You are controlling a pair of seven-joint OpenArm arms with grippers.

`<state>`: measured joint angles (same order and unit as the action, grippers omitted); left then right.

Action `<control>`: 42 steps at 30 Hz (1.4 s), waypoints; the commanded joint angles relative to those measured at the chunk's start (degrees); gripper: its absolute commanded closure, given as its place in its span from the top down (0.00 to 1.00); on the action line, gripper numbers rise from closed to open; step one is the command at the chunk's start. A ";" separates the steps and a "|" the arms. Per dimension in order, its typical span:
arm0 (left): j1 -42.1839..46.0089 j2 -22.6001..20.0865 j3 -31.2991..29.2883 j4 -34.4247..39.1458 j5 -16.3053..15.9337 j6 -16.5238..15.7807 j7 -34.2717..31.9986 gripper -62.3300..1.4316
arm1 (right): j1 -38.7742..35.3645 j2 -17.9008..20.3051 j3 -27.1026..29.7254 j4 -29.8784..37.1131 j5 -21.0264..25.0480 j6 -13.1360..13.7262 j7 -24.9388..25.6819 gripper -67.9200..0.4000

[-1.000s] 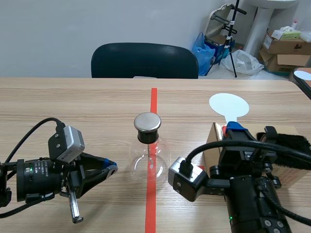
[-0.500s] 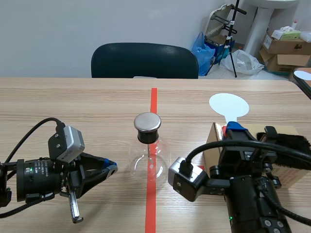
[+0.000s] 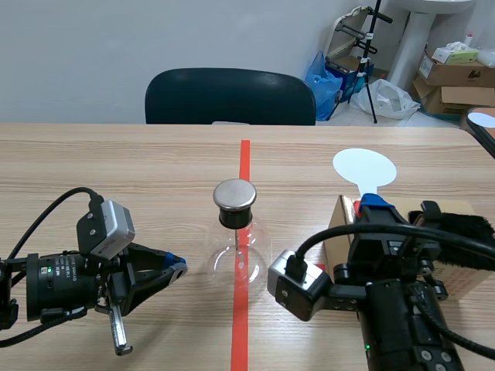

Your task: Do the electroscope experiment

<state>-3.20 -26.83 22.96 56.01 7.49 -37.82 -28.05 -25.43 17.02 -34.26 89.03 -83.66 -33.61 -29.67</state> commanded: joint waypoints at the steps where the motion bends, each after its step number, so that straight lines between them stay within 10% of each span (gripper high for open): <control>1: -0.46 0.11 -0.33 1.01 -0.81 -0.46 -0.87 0.07 | 0.66 0.76 0.13 0.37 -0.04 -0.61 0.04 0.02; 42: -0.46 0.11 -0.48 1.01 -0.83 -0.46 -1.03 0.07 | 0.66 0.72 0.13 0.39 -0.04 -0.72 1.11 0.02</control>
<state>-3.20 -26.83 22.96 56.01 7.49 -37.82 -28.08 -25.43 16.99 -34.26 89.03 -83.66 -33.61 -28.64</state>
